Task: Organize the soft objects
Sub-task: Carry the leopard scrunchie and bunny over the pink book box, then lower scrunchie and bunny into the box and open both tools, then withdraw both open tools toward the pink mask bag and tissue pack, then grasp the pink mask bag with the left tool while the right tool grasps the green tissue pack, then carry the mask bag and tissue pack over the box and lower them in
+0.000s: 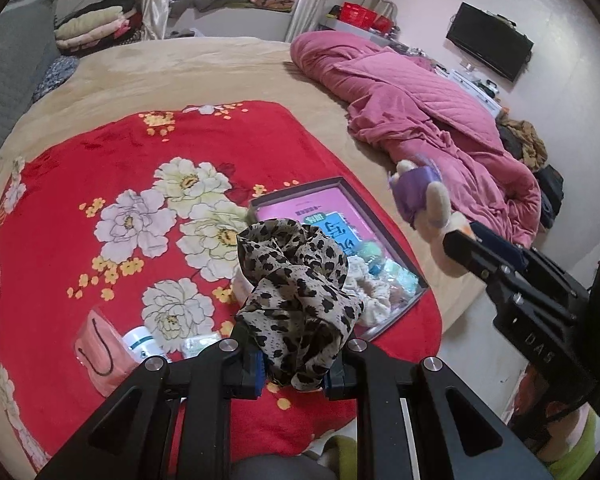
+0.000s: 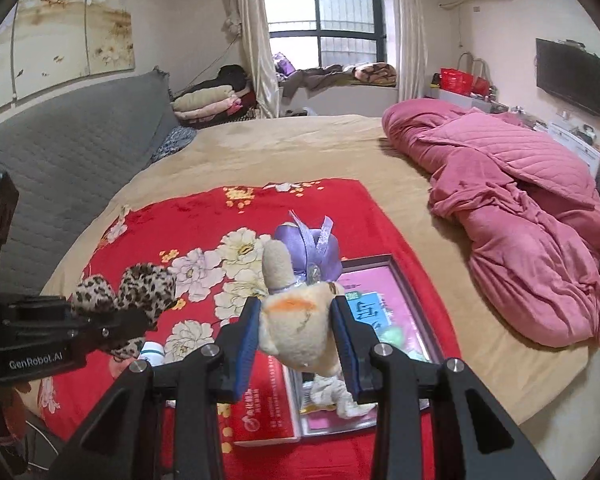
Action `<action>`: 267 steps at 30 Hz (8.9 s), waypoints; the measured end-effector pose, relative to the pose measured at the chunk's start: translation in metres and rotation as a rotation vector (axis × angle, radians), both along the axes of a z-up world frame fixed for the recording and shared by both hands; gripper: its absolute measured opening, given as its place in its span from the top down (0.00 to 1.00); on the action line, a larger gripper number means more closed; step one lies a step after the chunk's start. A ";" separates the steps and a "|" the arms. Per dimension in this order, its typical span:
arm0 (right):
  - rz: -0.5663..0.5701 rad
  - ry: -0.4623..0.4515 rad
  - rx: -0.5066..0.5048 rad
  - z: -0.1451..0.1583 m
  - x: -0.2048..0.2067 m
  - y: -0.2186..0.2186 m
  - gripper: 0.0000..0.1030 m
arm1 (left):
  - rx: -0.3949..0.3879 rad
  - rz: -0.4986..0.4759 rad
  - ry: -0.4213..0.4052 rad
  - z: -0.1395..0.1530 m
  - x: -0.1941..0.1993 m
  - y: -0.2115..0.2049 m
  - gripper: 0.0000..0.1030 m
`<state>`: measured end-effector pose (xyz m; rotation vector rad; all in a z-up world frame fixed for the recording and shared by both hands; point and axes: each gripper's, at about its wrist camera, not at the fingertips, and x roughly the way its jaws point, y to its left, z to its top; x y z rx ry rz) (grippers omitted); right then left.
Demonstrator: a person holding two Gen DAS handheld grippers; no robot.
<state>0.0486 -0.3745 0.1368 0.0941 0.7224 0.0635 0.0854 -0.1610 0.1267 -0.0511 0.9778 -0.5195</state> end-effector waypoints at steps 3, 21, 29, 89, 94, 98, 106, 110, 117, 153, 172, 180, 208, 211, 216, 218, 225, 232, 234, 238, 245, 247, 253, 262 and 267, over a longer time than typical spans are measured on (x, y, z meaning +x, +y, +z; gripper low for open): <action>-0.020 -0.007 -0.005 0.003 -0.004 -0.013 0.65 | -0.011 -0.011 0.000 0.001 -0.001 -0.008 0.81; -0.144 0.004 -0.004 -0.006 -0.011 -0.097 0.65 | -0.019 -0.129 0.029 -0.011 0.002 -0.092 0.81; -0.155 0.044 0.014 -0.032 -0.003 -0.117 0.65 | 0.029 -0.151 0.095 -0.059 0.018 -0.135 0.81; -0.080 0.389 0.033 -0.193 0.083 -0.141 0.62 | 0.164 -0.241 0.342 -0.208 0.030 -0.202 0.78; -0.072 0.380 0.075 -0.190 0.082 -0.142 0.56 | 0.168 -0.240 0.341 -0.206 0.030 -0.203 0.78; -0.074 0.382 0.094 -0.189 0.081 -0.142 0.53 | 0.167 -0.241 0.341 -0.206 0.030 -0.204 0.78; -0.100 0.354 0.106 -0.181 0.074 -0.146 0.48 | 0.169 -0.238 0.339 -0.205 0.030 -0.204 0.78; -0.122 0.332 0.121 -0.171 0.068 -0.153 0.44 | 0.166 -0.241 0.338 -0.203 0.030 -0.203 0.76; -0.169 0.285 0.123 -0.147 0.049 -0.165 0.43 | 0.163 -0.245 0.325 -0.194 0.030 -0.207 0.58; -0.082 0.159 0.136 -0.068 0.000 -0.117 0.43 | 0.141 -0.252 0.118 -0.116 -0.038 -0.133 0.31; 0.151 0.245 0.087 -0.095 -0.018 0.017 0.42 | 0.046 0.215 0.174 -0.126 -0.044 0.121 0.30; 0.114 0.462 0.109 -0.159 -0.032 -0.017 0.42 | 0.007 0.238 0.210 -0.140 -0.046 0.140 0.30; 0.317 0.294 0.168 -0.086 0.085 0.048 0.38 | 0.030 0.365 0.237 -0.156 -0.003 0.181 0.30; 0.359 0.300 0.162 -0.086 0.086 0.084 0.38 | 0.032 0.382 0.230 -0.157 0.008 0.190 0.30; 0.380 0.346 0.134 -0.110 0.086 0.133 0.38 | -0.003 0.426 0.263 -0.165 0.035 0.199 0.30; 0.376 0.379 0.106 -0.125 0.085 0.149 0.38 | -0.026 0.450 0.288 -0.170 0.047 0.200 0.29; 0.382 0.447 0.063 -0.158 0.079 0.173 0.38 | -0.105 0.532 0.440 -0.206 0.085 0.202 0.27; 0.366 0.530 0.031 -0.193 0.081 0.188 0.38 | -0.154 0.549 0.494 -0.238 0.094 0.205 0.20; 0.350 0.549 0.003 -0.203 0.081 0.192 0.38 | -0.188 0.560 0.491 -0.241 0.092 0.210 0.20; 0.314 0.590 -0.010 -0.222 0.085 0.198 0.38 | -0.212 0.589 0.485 -0.246 0.088 0.218 0.20; 0.208 0.634 0.019 -0.246 0.093 0.198 0.39 | -0.264 0.637 0.507 -0.259 0.090 0.229 0.21; 0.204 0.631 0.011 -0.247 0.092 0.198 0.44 | -0.242 0.649 0.504 -0.262 0.091 0.225 0.28; 0.233 0.620 0.036 -0.240 0.091 0.196 0.51 | -0.178 0.587 0.472 -0.256 0.093 0.215 0.72; 0.248 0.524 0.087 -0.195 0.086 0.183 0.52 | -0.215 0.524 0.365 -0.210 0.075 0.208 0.76; 0.249 0.444 0.105 -0.157 0.081 0.166 0.52 | -0.193 0.464 0.277 -0.163 0.063 0.190 0.76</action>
